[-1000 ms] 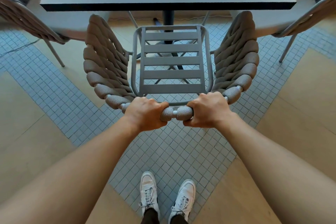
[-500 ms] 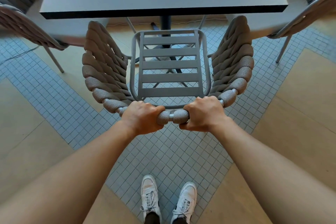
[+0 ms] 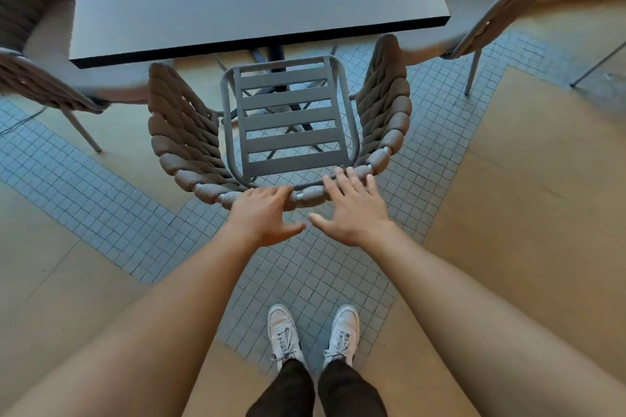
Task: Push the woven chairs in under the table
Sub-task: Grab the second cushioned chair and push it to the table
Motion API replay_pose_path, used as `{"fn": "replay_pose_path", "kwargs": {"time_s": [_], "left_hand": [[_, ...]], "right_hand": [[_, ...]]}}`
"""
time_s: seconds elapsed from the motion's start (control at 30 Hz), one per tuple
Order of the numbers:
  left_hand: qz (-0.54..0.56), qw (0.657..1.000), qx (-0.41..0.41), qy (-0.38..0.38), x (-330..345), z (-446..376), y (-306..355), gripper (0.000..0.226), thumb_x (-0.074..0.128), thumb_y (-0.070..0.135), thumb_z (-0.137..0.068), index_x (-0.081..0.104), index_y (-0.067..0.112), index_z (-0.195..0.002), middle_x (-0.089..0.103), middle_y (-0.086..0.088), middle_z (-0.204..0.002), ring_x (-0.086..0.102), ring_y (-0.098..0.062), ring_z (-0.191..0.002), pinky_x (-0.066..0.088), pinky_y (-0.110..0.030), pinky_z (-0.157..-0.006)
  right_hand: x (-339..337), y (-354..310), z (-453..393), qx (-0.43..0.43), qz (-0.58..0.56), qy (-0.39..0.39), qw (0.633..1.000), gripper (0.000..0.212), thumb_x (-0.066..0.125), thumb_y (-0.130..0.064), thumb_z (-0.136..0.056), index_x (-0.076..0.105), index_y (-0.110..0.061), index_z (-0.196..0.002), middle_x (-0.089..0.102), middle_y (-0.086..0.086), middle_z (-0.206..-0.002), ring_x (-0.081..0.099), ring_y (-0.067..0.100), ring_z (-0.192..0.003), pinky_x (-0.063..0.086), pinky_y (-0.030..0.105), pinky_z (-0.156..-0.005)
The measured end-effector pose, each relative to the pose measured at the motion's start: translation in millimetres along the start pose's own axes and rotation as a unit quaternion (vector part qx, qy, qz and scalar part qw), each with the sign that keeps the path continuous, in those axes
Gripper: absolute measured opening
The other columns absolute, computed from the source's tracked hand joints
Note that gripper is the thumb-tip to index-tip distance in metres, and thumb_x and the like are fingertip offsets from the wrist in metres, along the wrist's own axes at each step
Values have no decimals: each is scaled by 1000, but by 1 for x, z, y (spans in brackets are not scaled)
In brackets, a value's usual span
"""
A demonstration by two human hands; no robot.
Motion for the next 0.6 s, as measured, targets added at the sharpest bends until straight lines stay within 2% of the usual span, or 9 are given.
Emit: {"fn": "replay_pose_path", "kwargs": {"time_s": [0.2,0.33,0.6], "left_hand": [[1,999,45,-15,-52,21,23,87,42,81,-83,36,26,-150,48,-4,-149,45,-24,-135,36,-45,-111],[-11,996,83,16,-90,20,49,85,42,80,-83,38,27,-149,50,-6,-147,48,-27,-133,39,-47,-106],[-28,987,152,46,-124,3,131,82,44,79,-83,41,27,-146,53,-4,-144,51,-28,-128,39,-47,-105]], "right_hand": [[-30,25,72,109,-70,-31,991,108,20,-93,-80,10,-25,-163,10,10,-171,4,30,-156,2,58,-124],[-58,50,113,167,-91,-6,982,115,26,-101,-70,18,-31,-161,19,9,-169,12,32,-155,7,61,-123],[-90,119,159,231,-104,21,967,120,29,-103,-66,17,-32,-162,15,10,-170,10,32,-156,8,60,-123]]}}
Point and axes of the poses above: each hand's wrist, its own z-axis away from the middle knuckle, its own x-axis out of the palm, y = z × x, the point moved 6 cm from there along -z, towards the middle knuckle
